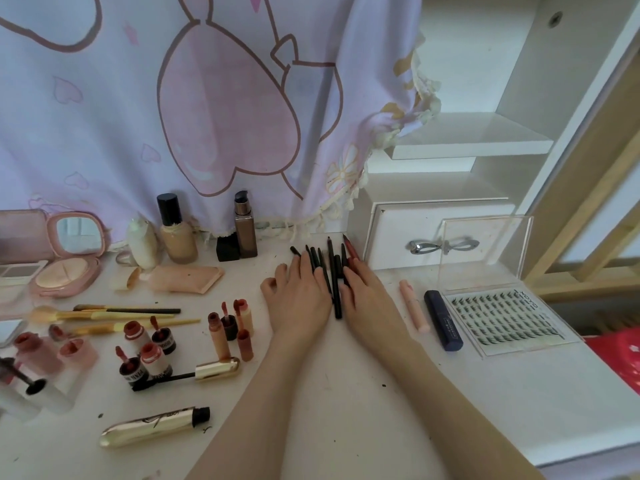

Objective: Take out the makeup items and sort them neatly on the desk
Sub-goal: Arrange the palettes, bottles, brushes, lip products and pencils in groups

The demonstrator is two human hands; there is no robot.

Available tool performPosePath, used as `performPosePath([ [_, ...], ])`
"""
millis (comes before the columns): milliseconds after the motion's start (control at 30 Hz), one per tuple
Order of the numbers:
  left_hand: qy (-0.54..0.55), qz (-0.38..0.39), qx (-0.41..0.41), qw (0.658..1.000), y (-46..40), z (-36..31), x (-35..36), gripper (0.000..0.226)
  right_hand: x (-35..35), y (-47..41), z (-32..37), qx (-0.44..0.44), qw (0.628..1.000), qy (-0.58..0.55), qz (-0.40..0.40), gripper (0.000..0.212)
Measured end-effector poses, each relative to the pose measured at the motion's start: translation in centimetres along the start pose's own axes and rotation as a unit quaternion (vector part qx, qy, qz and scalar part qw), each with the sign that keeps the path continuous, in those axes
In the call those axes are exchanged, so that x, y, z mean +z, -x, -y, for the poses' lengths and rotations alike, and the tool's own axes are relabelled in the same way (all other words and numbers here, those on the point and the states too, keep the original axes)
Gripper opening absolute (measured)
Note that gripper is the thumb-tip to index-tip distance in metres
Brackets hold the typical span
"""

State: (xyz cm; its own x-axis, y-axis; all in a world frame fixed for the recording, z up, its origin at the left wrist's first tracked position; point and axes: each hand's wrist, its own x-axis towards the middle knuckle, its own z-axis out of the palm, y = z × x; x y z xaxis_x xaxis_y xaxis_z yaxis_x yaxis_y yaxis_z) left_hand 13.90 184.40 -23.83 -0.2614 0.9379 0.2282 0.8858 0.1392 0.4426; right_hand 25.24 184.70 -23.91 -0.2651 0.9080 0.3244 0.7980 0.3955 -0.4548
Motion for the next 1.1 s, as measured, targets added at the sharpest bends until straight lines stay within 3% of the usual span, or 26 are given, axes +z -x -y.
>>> performPosePath([
  [333,-0.006,0.025,0.02,0.999,-0.5,0.2,0.3,0.047,0.7,-0.1,-0.6,-0.021,0.999,0.029,-0.014,0.041],
  [567,0.022,0.039,-0.001,0.999,-0.5,0.3,0.0,0.05,-0.7,0.5,0.3,0.02,0.998,-0.047,-0.022,0.043],
  [767,0.053,0.069,0.013,0.996,1.4,0.2,-1.1,0.054,-3.9,3.5,1.0,0.02,0.983,-0.057,-0.173,0.028],
  [900,0.035,0.074,0.041,0.996,3.7,0.5,-1.6,0.057,-6.7,5.8,0.1,0.054,0.965,0.037,-0.255,0.012],
  [1000,-0.007,0.068,0.057,0.996,5.7,0.9,-1.7,0.06,-8.3,7.0,-1.0,0.157,0.964,0.105,-0.186,0.029],
  [1100,-0.037,0.075,0.059,0.995,7.1,1.1,-1.9,0.061,-8.8,7.9,-1.2,0.194,0.967,0.086,-0.14,0.04],
])
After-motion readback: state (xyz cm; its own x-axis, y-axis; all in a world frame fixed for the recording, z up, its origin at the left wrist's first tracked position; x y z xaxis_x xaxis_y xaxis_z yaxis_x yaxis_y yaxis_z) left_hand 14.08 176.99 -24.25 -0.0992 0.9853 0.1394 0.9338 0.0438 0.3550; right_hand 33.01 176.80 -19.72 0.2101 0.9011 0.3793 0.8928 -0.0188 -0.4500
